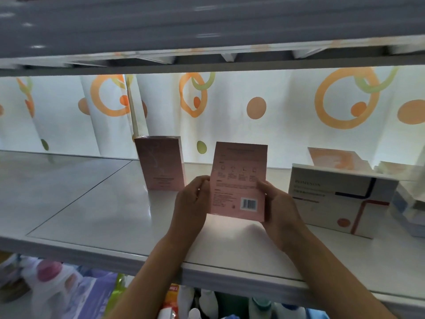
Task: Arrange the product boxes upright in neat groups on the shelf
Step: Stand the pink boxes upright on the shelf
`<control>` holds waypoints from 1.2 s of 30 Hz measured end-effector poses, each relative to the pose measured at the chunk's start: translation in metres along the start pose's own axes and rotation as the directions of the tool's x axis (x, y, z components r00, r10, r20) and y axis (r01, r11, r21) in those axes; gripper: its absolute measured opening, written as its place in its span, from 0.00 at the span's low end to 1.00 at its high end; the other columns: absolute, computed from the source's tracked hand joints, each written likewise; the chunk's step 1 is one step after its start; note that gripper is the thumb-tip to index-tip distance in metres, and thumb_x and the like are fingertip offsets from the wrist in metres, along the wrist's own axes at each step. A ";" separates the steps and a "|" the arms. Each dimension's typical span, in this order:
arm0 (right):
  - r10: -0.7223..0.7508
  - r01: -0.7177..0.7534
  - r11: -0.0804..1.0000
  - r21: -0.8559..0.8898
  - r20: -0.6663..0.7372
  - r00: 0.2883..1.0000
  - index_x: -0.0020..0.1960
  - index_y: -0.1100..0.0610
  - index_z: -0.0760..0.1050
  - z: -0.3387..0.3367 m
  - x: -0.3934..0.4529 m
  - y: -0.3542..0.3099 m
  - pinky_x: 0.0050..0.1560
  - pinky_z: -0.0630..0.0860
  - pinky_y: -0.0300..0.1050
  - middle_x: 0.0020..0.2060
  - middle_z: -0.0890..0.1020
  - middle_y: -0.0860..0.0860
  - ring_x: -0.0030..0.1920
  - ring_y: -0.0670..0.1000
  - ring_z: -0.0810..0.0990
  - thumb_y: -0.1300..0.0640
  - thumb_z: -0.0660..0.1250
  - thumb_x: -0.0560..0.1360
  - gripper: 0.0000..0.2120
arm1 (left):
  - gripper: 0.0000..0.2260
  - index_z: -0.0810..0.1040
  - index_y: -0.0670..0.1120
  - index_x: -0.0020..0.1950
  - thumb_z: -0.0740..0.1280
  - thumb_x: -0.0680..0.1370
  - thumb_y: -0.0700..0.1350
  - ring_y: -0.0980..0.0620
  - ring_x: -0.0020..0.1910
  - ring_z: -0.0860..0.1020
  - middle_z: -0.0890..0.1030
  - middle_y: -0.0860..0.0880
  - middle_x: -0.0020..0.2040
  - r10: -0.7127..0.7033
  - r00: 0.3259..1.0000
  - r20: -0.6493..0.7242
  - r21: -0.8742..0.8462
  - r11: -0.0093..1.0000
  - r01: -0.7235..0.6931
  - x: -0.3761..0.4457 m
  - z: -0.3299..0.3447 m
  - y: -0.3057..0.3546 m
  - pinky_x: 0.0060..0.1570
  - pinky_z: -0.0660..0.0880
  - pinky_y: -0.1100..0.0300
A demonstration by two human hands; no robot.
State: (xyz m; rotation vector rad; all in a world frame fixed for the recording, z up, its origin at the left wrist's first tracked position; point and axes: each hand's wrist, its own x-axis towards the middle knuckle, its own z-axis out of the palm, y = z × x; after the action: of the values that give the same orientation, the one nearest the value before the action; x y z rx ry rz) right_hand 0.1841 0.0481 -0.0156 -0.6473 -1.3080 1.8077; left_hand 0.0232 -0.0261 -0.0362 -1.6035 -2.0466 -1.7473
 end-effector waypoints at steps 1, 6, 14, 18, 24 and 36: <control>0.007 -0.007 1.000 -0.001 0.006 1.000 0.61 0.53 0.76 -0.001 0.000 0.000 0.58 0.79 0.56 0.51 0.85 0.55 0.53 0.59 0.83 0.52 0.54 0.82 0.15 | 0.11 0.76 0.53 0.50 0.54 0.83 0.47 0.58 0.38 0.82 0.81 0.56 0.40 0.002 1.000 -0.001 0.002 1.000 -0.002 0.000 0.000 0.000 0.35 0.78 0.68; 0.019 -0.019 1.000 0.007 0.009 1.000 0.60 0.53 0.77 -0.002 -0.001 -0.001 0.56 0.79 0.54 0.50 0.86 0.54 0.52 0.58 0.84 0.53 0.54 0.82 0.15 | 0.11 0.76 0.56 0.49 0.54 0.83 0.47 0.60 0.38 0.81 0.81 0.57 0.39 0.001 1.000 -0.008 -0.021 1.000 -0.001 -0.001 -0.002 0.004 0.34 0.77 0.69; 0.022 -0.023 1.000 0.014 0.052 0.998 0.60 0.53 0.77 0.000 -0.003 -0.004 0.51 0.81 0.53 0.49 0.86 0.54 0.50 0.58 0.84 0.53 0.54 0.82 0.14 | 0.10 0.78 0.51 0.48 0.57 0.82 0.47 0.57 0.38 0.82 0.81 0.56 0.37 -0.082 0.996 -0.027 -0.192 0.978 0.076 0.003 -0.006 0.009 0.33 0.77 0.67; 0.006 -0.006 1.000 -0.004 0.027 1.000 0.58 0.55 0.77 0.000 -0.003 -0.006 0.51 0.81 0.53 0.48 0.86 0.55 0.49 0.58 0.85 0.54 0.56 0.81 0.13 | 0.04 0.79 0.51 0.48 0.65 0.79 0.48 0.53 0.41 0.82 0.83 0.54 0.43 -0.131 0.986 -0.102 -0.184 0.977 0.111 0.003 -0.006 0.009 0.34 0.77 0.68; -0.052 0.055 0.997 -0.056 0.055 0.997 0.58 0.52 0.76 0.002 -0.004 -0.010 0.54 0.81 0.53 0.49 0.85 0.52 0.52 0.58 0.84 0.51 0.57 0.81 0.12 | 0.11 0.74 0.65 0.55 0.67 0.75 0.52 0.64 0.44 0.80 0.78 0.69 0.47 -0.098 0.995 0.010 -0.154 0.983 0.098 -0.011 -0.011 0.030 0.38 0.74 0.77; -0.213 0.277 0.917 -0.287 0.236 0.948 0.58 0.45 0.80 0.006 -0.011 -0.010 0.49 0.81 0.41 0.48 0.85 0.49 0.50 0.52 0.83 0.59 0.69 0.76 0.13 | 0.50 0.68 0.52 0.69 0.76 0.52 0.71 0.46 0.62 0.77 0.76 0.45 0.65 -0.217 0.832 0.510 -0.513 0.700 0.497 -0.018 -0.011 0.055 0.65 0.71 0.48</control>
State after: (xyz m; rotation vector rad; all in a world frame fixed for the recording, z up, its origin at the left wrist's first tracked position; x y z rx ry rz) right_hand 0.1890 0.0370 -0.0044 -0.4487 -1.7579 1.4982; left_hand 0.0626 -0.0543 -0.0030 -1.9696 -2.2121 -2.6826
